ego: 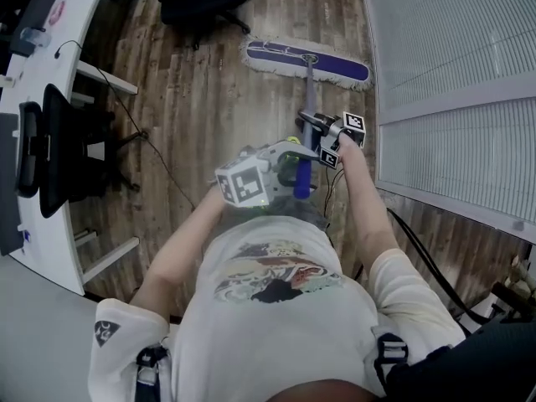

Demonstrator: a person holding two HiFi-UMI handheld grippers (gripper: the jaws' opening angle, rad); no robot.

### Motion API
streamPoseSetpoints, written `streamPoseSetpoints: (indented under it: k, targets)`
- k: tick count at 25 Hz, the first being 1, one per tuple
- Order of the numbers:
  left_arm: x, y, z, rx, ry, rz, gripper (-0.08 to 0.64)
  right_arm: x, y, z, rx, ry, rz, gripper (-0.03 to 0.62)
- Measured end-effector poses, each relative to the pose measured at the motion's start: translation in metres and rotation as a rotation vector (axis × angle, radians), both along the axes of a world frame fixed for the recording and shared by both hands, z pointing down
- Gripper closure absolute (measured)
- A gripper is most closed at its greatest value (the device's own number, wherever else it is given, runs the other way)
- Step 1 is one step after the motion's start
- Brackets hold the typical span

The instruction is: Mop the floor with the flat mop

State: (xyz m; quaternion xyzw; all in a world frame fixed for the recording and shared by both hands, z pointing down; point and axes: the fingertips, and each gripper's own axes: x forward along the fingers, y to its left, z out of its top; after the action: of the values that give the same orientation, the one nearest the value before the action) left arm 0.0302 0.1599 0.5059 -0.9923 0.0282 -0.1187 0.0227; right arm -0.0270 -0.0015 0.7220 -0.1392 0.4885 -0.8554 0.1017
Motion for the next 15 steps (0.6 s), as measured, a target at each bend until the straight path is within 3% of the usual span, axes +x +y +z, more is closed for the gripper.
streamPoseSetpoints:
  k: [3, 7, 11, 15]
  targets:
    - [-0.008, 0.036, -0.001, -0.015, 0.004, 0.009, 0.324, -0.007, 0.037, 0.000, 0.006, -0.003, -0.017, 0.437]
    - [-0.023, 0.109, 0.015, -0.012, -0.031, 0.041, 0.322, -0.017, 0.103, 0.012, -0.009, -0.018, 0.084, 0.437]
    - [-0.022, 0.111, 0.017, -0.024, -0.022, 0.051, 0.321, -0.017, 0.105, 0.010, -0.038, -0.024, 0.145, 0.445]
    - [-0.026, 0.100, 0.012, -0.030, 0.024, 0.068, 0.321, -0.019, 0.095, 0.008, -0.006, -0.020, 0.124, 0.443]
